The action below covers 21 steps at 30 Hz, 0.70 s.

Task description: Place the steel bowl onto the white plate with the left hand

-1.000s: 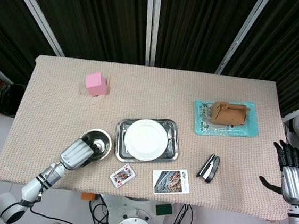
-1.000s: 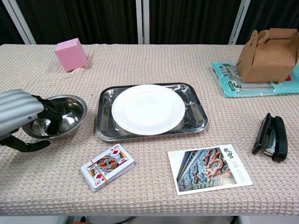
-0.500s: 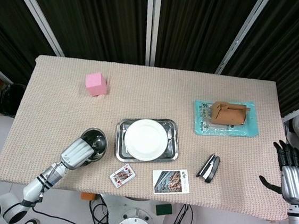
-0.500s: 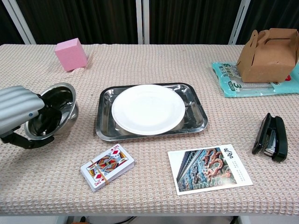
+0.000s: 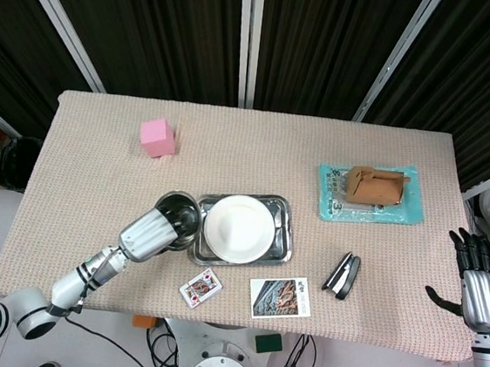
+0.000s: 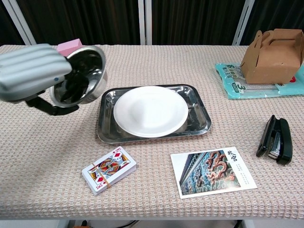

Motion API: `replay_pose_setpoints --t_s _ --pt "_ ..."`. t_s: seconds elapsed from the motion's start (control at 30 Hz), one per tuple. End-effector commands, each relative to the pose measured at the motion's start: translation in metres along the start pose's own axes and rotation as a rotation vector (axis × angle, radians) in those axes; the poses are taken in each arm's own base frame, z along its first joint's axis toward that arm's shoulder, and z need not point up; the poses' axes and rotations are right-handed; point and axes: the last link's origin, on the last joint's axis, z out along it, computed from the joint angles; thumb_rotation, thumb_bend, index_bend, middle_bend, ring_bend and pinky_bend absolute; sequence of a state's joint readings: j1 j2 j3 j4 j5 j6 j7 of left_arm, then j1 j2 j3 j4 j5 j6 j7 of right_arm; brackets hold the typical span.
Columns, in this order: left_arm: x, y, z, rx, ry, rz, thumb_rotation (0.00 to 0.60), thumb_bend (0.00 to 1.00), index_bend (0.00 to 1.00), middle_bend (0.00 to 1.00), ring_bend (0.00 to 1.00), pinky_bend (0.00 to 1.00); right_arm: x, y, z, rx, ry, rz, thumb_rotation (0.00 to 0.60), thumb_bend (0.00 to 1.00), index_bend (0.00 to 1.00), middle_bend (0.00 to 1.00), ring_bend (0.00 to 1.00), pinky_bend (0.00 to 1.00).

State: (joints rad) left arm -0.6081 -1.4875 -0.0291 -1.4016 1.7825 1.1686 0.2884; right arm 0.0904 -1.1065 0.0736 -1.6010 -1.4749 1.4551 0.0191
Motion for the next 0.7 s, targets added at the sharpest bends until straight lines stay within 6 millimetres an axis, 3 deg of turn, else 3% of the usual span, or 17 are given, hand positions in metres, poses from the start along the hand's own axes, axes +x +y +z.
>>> replay_pose_setpoints --t_s 0.03,0.37,0.7 --pt "0.021 0.014 0.041 -0.088 -0.004 0.014 0.600 0.42 0.70 0.70 0.55 0.56 0.005 0.000 0.000 0.000 0.017 -0.003 0.600 0.13 0.00 0.00 0.00 0.00" --pt "0.013 0.038 0.100 -0.167 -0.093 0.019 0.600 0.42 0.70 0.70 0.55 0.56 0.005 0.008 -0.003 -0.026 0.008 0.002 0.600 0.13 0.00 0.00 0.00 0.00" --pt "0.004 0.048 0.124 -0.197 -0.156 0.071 0.600 0.42 0.70 0.70 0.55 0.56 0.007 0.013 -0.002 -0.036 0.016 0.006 0.600 0.13 0.00 0.00 0.00 0.00"
